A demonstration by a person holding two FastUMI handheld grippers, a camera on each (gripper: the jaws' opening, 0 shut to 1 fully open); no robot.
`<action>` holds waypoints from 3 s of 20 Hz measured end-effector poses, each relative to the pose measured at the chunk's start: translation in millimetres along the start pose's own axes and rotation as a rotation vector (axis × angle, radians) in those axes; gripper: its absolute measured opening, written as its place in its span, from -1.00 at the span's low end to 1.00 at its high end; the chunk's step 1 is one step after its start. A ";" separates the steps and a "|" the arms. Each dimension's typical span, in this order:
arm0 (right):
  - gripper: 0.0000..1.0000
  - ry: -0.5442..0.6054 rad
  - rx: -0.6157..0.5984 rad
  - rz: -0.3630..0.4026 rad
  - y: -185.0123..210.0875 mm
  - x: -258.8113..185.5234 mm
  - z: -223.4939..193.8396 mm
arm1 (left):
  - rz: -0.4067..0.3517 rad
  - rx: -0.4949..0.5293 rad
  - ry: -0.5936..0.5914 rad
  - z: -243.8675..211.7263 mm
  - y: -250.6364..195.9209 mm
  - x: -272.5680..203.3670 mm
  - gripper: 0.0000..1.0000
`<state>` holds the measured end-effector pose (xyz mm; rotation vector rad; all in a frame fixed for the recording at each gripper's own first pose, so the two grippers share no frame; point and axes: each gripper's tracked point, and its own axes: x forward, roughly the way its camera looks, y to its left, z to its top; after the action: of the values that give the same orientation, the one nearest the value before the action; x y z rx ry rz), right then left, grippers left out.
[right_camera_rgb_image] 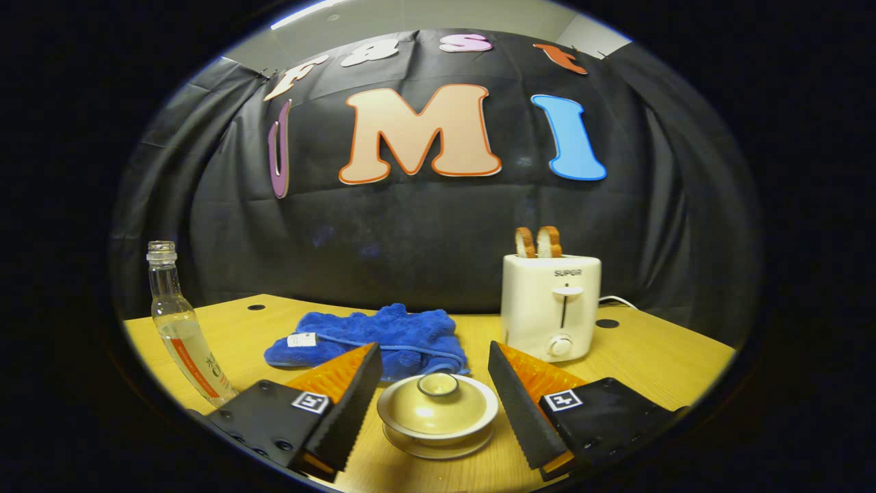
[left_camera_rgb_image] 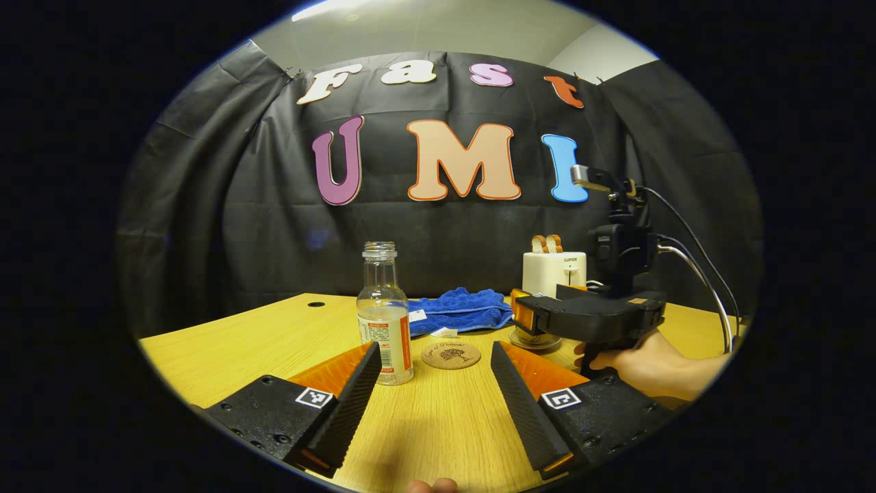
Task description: Open the teacup lid with one hand, grasp the water bottle and pour water into the teacup with the other hand; after pouring, place the water bottle on the coaster and then close the teacup lid.
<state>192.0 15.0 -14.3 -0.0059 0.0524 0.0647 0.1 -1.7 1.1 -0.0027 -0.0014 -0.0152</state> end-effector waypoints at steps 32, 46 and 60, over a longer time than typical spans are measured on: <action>-0.53 0.032 -0.006 0.021 0.4 25.9 -0.9 | 0.018 0.000 0.000 -1.1 3.9 -0.2 0.87; -0.54 -0.042 0.004 0.176 -4.0 -80.3 7.4 | 0.112 0.003 0.003 -1.7 24.5 -4.6 0.89; -0.55 -0.044 0.003 0.166 -44.3 -143.6 9.3 | 0.186 0.012 0.001 -3.9 61.1 71.8 0.88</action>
<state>52.2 -38.4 2.6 0.0031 0.0085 0.2309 72.8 58.3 -2.8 0.0090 -0.0001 0.1704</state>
